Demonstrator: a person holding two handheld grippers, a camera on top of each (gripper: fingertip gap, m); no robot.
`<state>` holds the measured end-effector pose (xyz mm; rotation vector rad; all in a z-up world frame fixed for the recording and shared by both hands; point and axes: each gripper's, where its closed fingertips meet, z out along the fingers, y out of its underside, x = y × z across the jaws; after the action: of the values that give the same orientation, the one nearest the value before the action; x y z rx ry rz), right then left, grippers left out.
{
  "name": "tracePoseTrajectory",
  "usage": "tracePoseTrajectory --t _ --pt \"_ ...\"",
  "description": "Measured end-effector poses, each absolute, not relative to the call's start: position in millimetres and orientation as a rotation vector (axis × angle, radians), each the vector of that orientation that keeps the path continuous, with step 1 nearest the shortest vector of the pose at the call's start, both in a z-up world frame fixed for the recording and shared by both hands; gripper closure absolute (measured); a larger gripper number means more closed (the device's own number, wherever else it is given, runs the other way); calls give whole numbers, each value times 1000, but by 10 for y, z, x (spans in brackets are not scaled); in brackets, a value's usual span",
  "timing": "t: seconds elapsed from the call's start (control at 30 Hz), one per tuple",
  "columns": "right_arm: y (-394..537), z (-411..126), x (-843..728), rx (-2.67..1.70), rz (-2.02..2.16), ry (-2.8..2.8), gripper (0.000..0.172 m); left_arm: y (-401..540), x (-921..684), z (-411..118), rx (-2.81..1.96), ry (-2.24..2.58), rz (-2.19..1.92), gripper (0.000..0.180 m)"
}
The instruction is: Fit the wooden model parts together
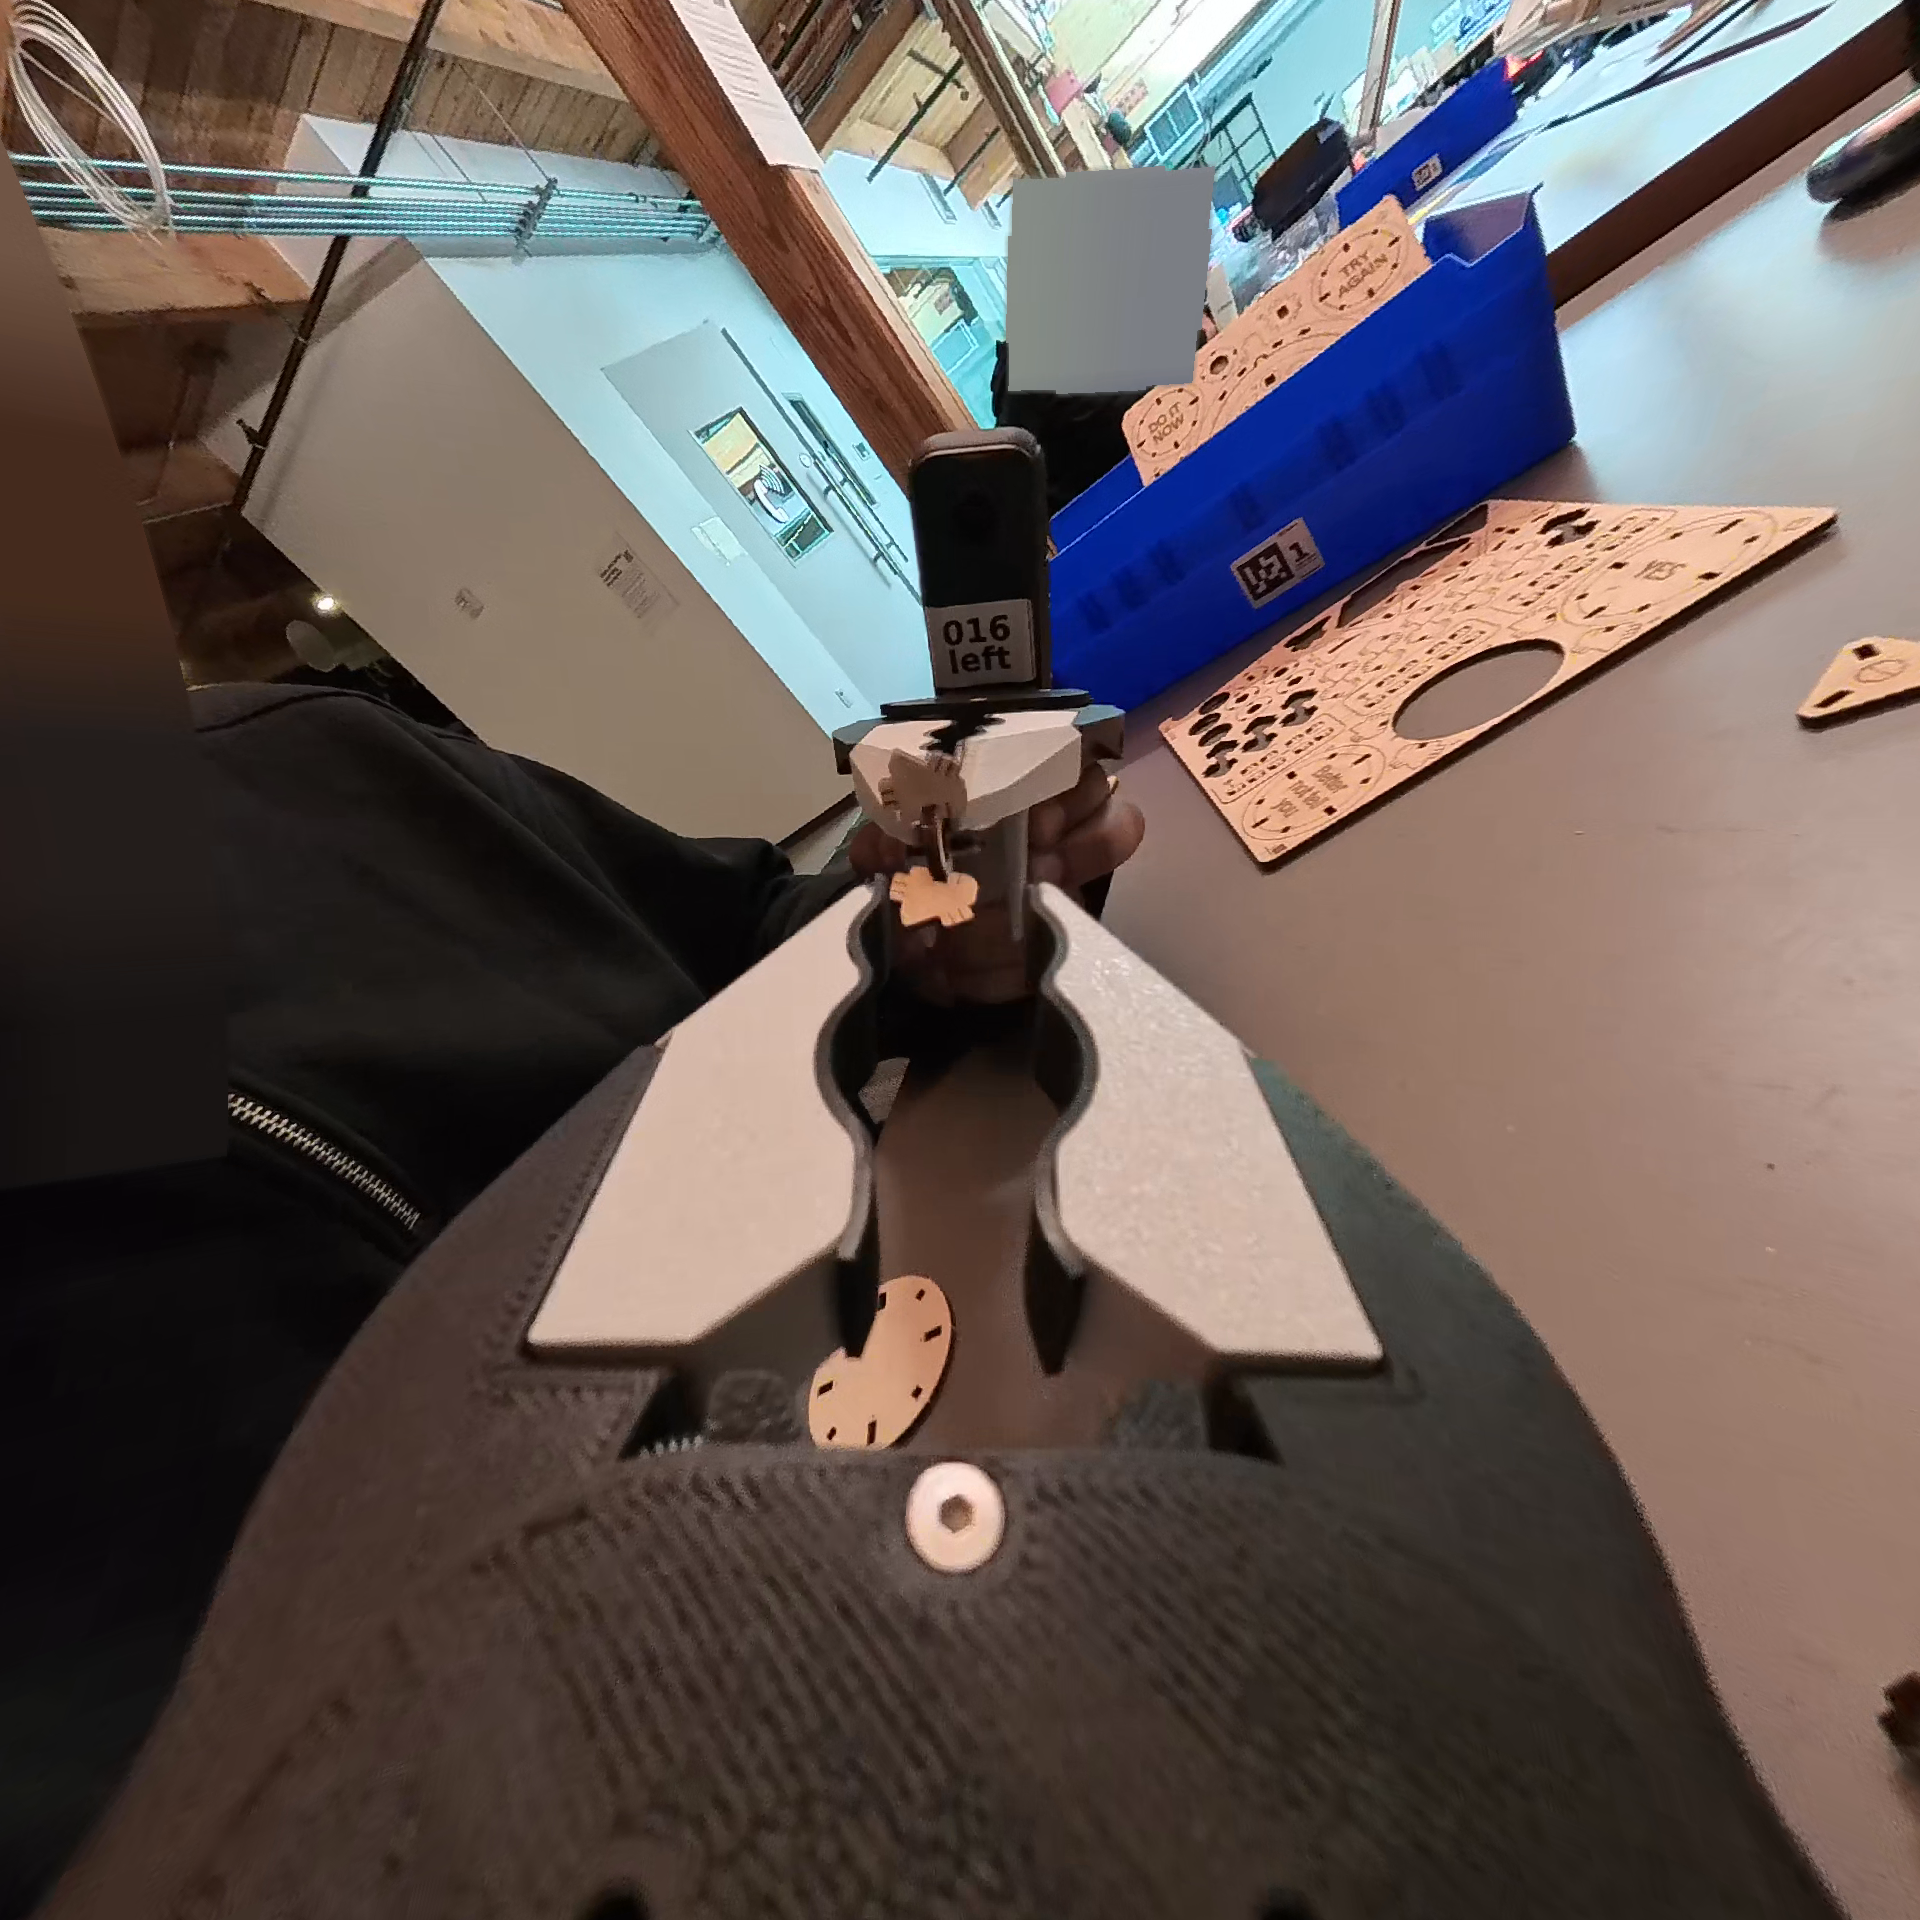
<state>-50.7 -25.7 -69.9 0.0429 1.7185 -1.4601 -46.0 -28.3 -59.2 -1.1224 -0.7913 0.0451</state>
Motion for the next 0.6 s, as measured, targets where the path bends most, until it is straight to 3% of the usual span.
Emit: tracePoseTrajectory --t 0.43,0.6 --pt "-278 -553 -441 -9 -1632 1743 133 -341 -363 -405 -1101 -697 189 180" --pt "-275 -491 -361 -85 -1721 1806 140 -308 -323 -373 -1111 -664 205 180"
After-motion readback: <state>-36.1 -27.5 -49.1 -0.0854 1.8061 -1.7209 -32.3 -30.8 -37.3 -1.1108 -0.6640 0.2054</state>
